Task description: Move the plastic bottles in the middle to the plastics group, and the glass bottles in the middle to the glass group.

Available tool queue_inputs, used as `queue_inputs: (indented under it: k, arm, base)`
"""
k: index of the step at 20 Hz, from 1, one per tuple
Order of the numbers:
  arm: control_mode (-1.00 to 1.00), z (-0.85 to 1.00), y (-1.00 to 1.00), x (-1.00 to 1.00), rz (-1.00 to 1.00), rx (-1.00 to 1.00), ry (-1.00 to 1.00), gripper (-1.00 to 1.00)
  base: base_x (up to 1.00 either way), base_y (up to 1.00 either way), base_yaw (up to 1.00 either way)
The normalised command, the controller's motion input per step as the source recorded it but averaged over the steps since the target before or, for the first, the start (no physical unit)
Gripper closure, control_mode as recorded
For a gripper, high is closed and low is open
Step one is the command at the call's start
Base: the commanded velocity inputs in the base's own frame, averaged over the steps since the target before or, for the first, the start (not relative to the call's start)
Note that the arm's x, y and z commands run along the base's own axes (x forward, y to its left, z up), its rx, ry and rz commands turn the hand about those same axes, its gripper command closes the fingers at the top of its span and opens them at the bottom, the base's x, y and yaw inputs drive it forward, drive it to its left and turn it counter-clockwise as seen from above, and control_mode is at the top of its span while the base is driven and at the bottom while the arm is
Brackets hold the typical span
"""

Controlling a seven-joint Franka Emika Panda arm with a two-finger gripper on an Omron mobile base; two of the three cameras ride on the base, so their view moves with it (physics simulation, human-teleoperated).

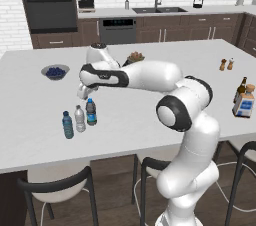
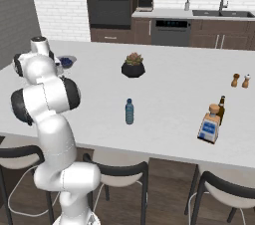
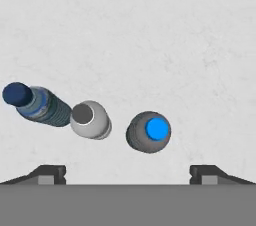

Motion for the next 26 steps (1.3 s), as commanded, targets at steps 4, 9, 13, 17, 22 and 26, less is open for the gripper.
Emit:
queue_inputs:
  k: [4, 9, 13, 17, 22, 26]
  arm:
    - [-1.00, 0.20, -0.79, -0.72, -0.13, 0.09, 0.00, -1.00]
    - [-1.00, 0.07, -1.00, -0.58, -0.21, 0.01, 0.00, -1.00]
    - [-1.00, 0.17, -1.00, -0.50, -0.24, 0.00, 0.00, -1.00]
    - [-1.00, 0.16, -1.00, -0.37, -0.25, 0.01, 0.01, -1.00]
    - [-1.00, 0.16, -1.00, -0.20, -0.22, 0.00, 0.02, -1.00]
    - [-1.00, 0.21, -1.00, -0.03, -0.28, 0.00, 0.11, -1.00]
  base:
    - [0.00, 0.00, 0.00]
    - [0.00, 0.00, 0.00]
    - [0.00, 0.00, 0.00]
    - [0.00, 0.00, 0.00]
    - [0.00, 0.00, 0.00]
    - [0.00, 0.00, 0.00]
